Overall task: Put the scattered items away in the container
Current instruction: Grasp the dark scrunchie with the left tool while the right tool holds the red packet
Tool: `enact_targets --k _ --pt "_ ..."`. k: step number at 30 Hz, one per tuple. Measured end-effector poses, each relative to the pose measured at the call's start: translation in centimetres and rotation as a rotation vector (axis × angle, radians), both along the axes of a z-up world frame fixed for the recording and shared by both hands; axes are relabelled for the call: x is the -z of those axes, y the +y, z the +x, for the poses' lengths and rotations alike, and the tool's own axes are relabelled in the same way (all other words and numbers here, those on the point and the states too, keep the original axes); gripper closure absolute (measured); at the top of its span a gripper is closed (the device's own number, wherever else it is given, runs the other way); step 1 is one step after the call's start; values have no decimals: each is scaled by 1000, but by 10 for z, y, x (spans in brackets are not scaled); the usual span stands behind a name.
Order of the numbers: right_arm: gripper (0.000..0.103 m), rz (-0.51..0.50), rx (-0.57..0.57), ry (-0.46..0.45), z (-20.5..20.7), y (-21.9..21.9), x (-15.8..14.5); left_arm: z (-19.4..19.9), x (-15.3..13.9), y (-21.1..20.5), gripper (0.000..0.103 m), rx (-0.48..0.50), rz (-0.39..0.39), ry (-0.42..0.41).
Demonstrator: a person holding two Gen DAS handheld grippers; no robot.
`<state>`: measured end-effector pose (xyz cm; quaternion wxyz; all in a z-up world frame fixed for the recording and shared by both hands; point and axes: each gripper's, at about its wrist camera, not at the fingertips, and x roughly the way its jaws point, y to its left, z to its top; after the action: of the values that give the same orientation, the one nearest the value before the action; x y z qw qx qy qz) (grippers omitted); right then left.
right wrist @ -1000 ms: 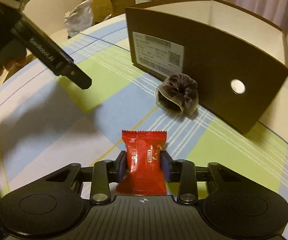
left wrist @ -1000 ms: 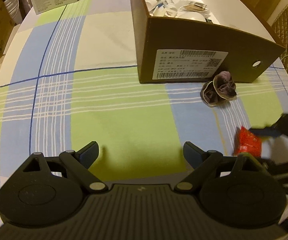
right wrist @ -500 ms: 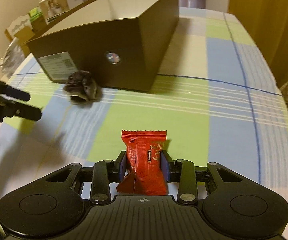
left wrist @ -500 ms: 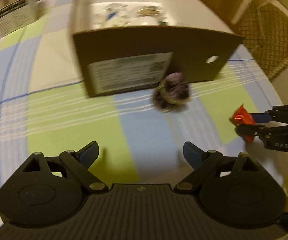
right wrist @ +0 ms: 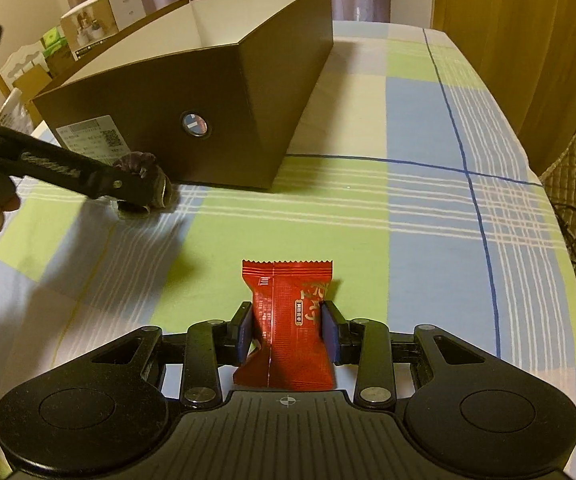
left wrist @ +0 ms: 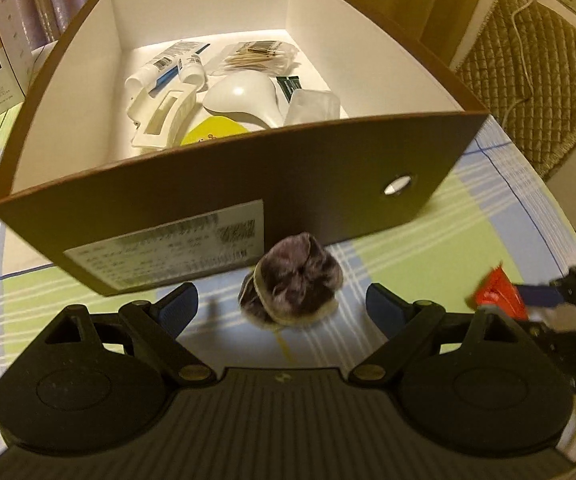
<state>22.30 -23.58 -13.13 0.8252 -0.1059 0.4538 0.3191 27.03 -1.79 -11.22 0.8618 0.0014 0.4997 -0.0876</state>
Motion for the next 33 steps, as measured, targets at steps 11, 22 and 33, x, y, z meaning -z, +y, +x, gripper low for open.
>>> enact_targets --k 11,22,33 --pt "64 -2 -18 2 2 -1 -1 1 12 -5 67 35 18 -16" --pt "21 10 -70 5 -7 3 -1 -73 0 36 73 46 -8 64" --pt "21 -4 -95 12 -18 3 -1 -103 -19 35 42 17 -45 24"
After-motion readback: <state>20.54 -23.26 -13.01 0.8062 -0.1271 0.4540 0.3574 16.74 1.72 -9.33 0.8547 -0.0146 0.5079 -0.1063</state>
